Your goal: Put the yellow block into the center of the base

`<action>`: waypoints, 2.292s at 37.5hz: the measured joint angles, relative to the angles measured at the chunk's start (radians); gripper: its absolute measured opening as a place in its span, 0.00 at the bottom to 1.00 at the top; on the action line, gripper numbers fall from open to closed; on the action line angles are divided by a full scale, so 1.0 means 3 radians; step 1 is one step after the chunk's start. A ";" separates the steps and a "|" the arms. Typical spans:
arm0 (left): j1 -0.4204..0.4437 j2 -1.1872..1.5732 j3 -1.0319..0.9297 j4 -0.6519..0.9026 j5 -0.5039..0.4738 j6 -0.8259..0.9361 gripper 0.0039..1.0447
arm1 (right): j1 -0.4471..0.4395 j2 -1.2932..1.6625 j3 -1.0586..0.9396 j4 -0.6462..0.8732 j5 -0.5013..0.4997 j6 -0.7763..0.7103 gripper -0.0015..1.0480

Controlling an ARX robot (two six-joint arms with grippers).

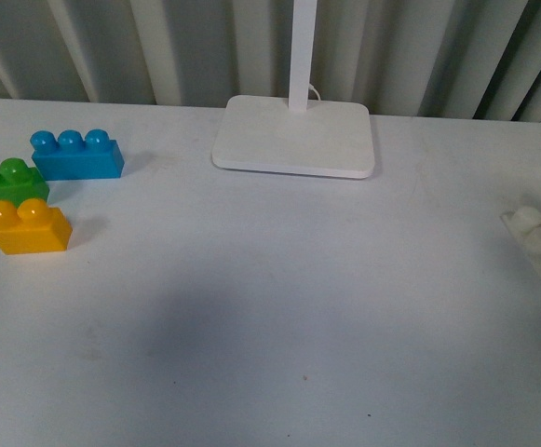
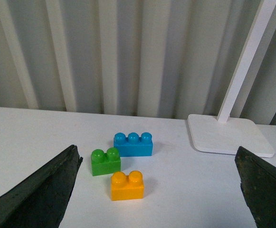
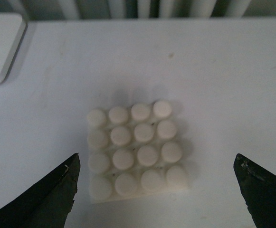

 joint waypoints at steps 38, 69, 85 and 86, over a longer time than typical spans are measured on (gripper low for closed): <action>0.0000 0.0000 0.0000 0.0000 0.0001 0.0000 0.94 | 0.0243 0.1963 0.0965 0.0216 0.0312 0.0078 0.91; 0.0000 0.0000 0.0000 0.0000 0.0000 0.0000 0.94 | 0.1161 0.1932 0.0987 -0.0164 0.0407 0.0345 0.91; 0.0000 0.0000 0.0000 -0.0001 0.0000 0.0000 0.94 | 0.2331 0.2078 0.1197 -0.0187 0.0825 0.1400 0.91; 0.0000 0.0000 0.0000 -0.0001 0.0000 0.0001 0.94 | 0.2408 0.2110 0.1251 -0.0202 0.0866 0.1495 0.91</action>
